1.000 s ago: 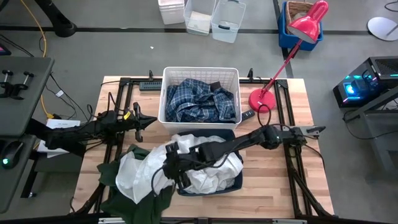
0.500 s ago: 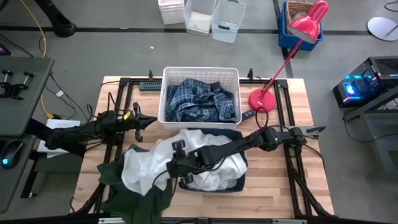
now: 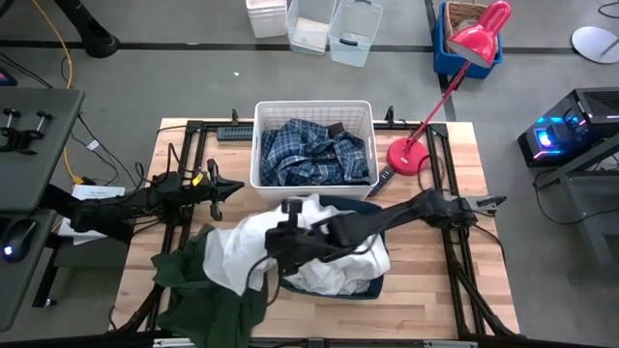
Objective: Sort clothes
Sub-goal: Put the white shirt into the blue laundry bin
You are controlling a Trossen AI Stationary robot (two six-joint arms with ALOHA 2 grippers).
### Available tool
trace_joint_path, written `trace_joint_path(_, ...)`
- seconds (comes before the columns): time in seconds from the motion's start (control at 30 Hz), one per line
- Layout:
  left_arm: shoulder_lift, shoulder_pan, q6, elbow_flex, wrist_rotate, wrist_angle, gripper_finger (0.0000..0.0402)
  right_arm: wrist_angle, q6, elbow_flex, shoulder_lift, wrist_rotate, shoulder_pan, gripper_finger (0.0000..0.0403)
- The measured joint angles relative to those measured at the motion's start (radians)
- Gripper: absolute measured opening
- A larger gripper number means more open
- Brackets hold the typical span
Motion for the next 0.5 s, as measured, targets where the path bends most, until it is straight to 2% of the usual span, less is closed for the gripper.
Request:
trace_joint_path(0.17, 0.000, 0.000, 0.000, 0.000, 0.000, 0.000, 0.0000, -0.002, 0.053, 0.000, -0.157, 0.010, 0.028, 0.0001)
trace_joint_path(0.3, 0.000, 0.000, 0.000, 0.000, 0.000, 0.000, 0.0000, -0.019, 0.073, 0.001, -0.306, 0.045, 0.096, 0.0001)
trace_joint_path(0.5, 0.000, 0.000, 0.000, 0.000, 0.000, 0.000, 0.0000, -0.085, 0.162, 0.003, -0.489, 0.257, 0.259, 0.0001)
